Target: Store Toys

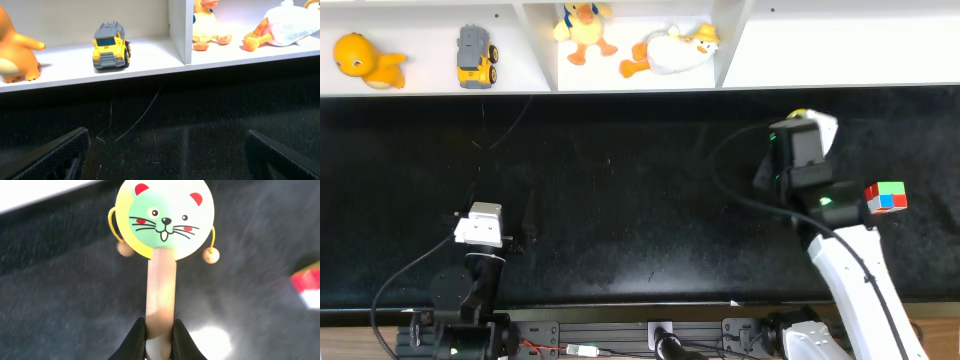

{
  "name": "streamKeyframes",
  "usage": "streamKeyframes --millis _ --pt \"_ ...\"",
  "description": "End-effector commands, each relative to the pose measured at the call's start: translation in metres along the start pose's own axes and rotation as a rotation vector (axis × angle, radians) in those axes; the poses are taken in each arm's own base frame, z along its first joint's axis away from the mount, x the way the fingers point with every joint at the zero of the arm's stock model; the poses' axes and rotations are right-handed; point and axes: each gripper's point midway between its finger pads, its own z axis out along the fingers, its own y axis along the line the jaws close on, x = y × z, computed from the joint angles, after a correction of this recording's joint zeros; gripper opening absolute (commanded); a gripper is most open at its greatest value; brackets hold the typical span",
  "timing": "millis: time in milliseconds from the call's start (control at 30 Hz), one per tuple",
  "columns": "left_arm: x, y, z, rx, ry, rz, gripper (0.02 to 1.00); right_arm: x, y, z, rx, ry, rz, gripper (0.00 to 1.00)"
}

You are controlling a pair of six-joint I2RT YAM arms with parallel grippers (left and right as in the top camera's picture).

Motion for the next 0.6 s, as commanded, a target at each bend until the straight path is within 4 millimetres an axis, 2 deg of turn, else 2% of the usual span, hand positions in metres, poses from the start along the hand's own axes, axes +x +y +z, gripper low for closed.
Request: streamKeyframes --millis 33,200,400,600 --pt "0.000 0.000 0.000 -0.004 -0.007 0.021 0.998 -0.039 0.007 0.001 -0.009 -0.047 -0.173 0.042" --pt "0.000 0.000 0.000 -0.004 -0.007 0.021 0.998 -0.062 0.020 0.021 0.005 -0.019 -0.310 0.042" --pt "0.000 0.000 0.000 -0.004 -0.007 0.021 0.998 -0.091 0.043 0.051 -0.015 -0.045 -0.368 0.042" --pt "0.000 0.000 0.000 -0.004 -0.007 0.021 0.998 -0.105 0.052 0.078 -0.011 -0.028 -0.373 0.042"
